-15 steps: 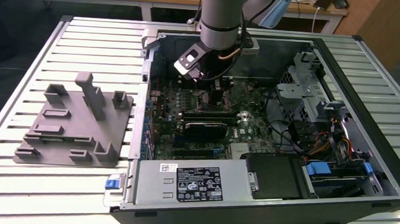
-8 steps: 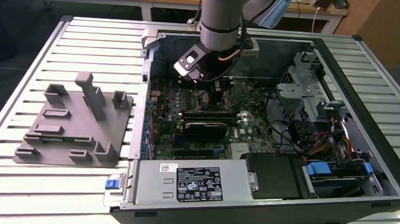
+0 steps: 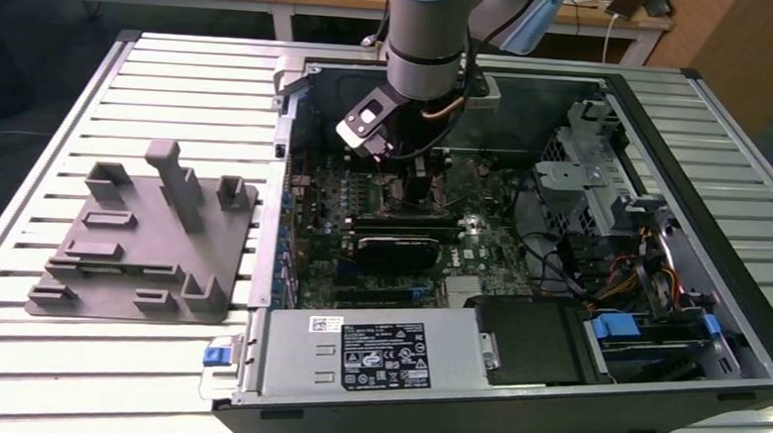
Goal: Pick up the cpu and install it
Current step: 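Place the cpu into insertion slot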
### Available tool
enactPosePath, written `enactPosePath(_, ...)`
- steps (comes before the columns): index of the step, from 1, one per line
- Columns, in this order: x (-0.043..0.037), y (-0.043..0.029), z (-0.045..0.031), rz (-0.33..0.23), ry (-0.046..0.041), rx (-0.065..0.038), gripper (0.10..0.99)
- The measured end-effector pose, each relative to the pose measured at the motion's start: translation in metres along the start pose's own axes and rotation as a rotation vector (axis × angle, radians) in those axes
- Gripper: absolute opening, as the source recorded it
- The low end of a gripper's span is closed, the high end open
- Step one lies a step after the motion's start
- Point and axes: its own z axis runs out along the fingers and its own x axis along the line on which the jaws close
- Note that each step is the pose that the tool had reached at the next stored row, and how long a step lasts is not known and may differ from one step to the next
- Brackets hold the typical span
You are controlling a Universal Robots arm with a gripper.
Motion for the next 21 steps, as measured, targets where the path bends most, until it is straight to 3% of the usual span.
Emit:
enactPosePath(7, 0.0, 0.0, 0.0, 0.0, 0.0003, 0.0, 0.58)
enactPosePath(8, 0.0, 0.0, 0.0, 0.0, 0.0003, 0.0, 0.533)
enactPosePath(21, -0.0006, 0.0001, -0.0021, 0.012, -0.001, 0.0, 0.533)
